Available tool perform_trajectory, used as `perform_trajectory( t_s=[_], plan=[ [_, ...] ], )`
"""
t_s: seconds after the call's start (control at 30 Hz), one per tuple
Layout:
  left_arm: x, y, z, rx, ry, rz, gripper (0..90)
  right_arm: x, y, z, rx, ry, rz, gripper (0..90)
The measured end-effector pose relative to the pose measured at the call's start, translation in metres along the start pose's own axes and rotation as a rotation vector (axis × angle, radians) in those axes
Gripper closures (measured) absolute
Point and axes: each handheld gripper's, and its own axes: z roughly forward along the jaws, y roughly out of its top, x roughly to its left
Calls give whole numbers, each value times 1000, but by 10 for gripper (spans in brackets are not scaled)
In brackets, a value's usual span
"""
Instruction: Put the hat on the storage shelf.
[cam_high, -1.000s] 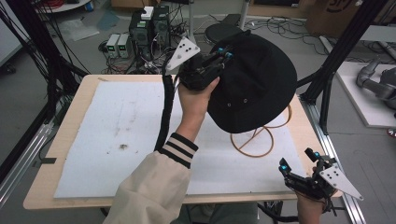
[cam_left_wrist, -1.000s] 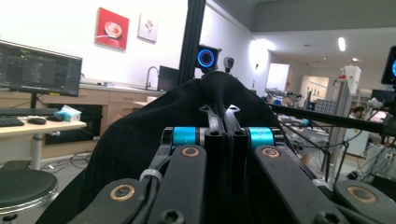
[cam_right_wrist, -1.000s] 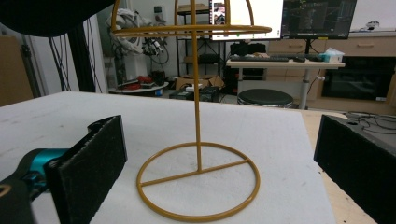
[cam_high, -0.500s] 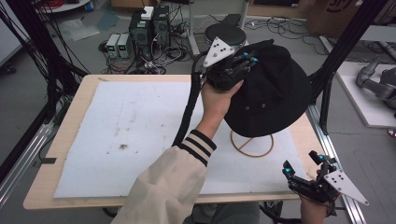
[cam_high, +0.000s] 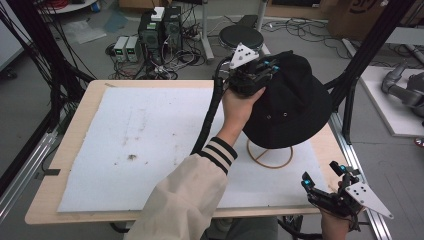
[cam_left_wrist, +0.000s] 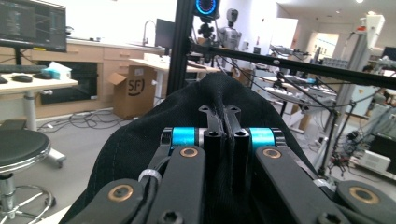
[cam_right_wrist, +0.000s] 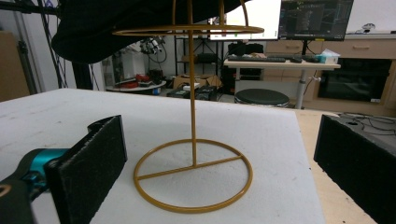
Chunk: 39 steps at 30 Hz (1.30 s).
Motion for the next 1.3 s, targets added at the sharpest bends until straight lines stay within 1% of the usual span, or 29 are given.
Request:
perform_trajectory(
  t_s=[0.1,0.13,0.17,0.2,0.27,0.33,0.37,0.43,0.5,0.53,0.63,0.7,0.73,0.77,0.8,0.83,0.9,0.97,1.1,1.13,1.23,1.3],
  plan=[
    [-2,-3,4,29,-5,5,865,1,0,0,-2,2,5,21],
    [-3,-4,5,36,-4,4,840,1,0,-1,0,1,5,21],
    [-4,-5,6,40,10,11,783,0,0,-1,0,0,4,21],
    [-4,-5,6,36,20,24,758,0,0,-1,-2,2,4,21],
    [-5,-4,5,25,29,25,702,0,0,-1,-2,0,4,21],
    [-4,-2,3,21,52,26,658,-1,0,-1,-5,0,1,21],
    [-2,-1,2,26,62,30,658,-1,0,-1,-5,0,1,21],
    [1,0,0,27,75,25,610,0,0,-2,-5,5,-1,20],
    [2,1,-2,15,78,15,551,-1,0,-2,-7,7,-7,21],
    [3,2,-3,8,79,26,513,0,1,-3,-5,6,-2,21],
    [2,3,-7,-15,79,38,427,-1,1,-4,-9,7,-4,21],
    [1,3,-9,-21,77,44,360,0,1,-3,-11,12,-5,21],
    [1,4,-12,-24,68,44,313,0,1,-3,-9,11,-5,21],
    [2,4,-14,-32,56,40,287,1,1,-3,-12,16,-5,21],
    [3,5,-17,-41,50,42,287,1,1,-3,-12,16,-5,21],
    [4,6,-20,-49,50,42,263,1,1,-3,-13,15,-11,21],
    [7,8,-26,-56,54,39,183,1,1,-4,-10,14,-6,21],
    [10,10,-33,-62,52,41,179,1,1,-4,-11,14,-9,21],
    [17,15,-52,-85,75,68,168,1,1,-4,-10,14,-11,21],
    [20,17,-60,-91,85,76,167,1,1,-3,-10,17,-4,21],
    [28,20,-81,-117,114,80,157,1,1,-3,-5,18,-13,21],
    [33,21,-95,-135,124,84,157,1,1,-2,-11,18,-16,21]
  ],
)
